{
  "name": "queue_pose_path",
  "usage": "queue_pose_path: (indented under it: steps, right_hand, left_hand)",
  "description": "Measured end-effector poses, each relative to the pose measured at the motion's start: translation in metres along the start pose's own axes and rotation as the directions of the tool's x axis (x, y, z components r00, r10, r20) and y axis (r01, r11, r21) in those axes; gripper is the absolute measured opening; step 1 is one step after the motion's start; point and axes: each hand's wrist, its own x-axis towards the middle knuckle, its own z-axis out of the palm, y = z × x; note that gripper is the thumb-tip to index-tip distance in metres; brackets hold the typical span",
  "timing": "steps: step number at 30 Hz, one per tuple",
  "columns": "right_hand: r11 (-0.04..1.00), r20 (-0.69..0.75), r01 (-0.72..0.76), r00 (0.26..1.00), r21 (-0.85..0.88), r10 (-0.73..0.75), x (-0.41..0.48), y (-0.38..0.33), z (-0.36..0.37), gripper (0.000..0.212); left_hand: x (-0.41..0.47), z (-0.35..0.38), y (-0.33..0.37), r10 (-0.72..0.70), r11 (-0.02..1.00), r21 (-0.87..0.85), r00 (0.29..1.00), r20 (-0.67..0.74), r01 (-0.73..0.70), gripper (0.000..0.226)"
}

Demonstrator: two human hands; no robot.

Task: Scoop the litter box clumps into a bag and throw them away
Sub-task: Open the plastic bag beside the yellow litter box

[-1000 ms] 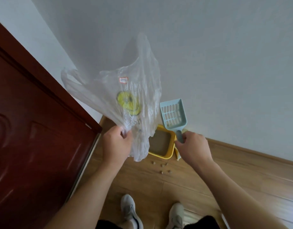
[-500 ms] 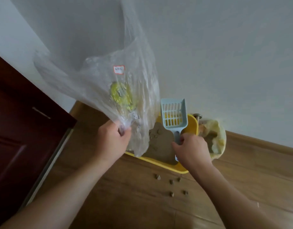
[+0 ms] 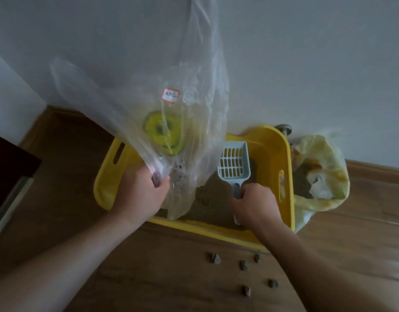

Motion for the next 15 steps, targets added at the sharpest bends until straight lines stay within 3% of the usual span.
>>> queue_pose_path:
  steps: [6,15]
  right_hand:
    - [0.996,0.053,-0.076,0.995,-0.055,0.079,0.029,0.020,0.012,0.017]
    - [0.983,0.108,-0.163,0.979,-0.085,0.172,0.053,0.025,0.033,0.024]
  left_hand:
    - [0.006,0.020,0.000,-0.082,0.996,-0.033,0.996,0.023,0.083,0.050]
    - [0.010,0.029,-0.001,-0.059,0.998,-0.014,0.998,0.036,0.060,0.045]
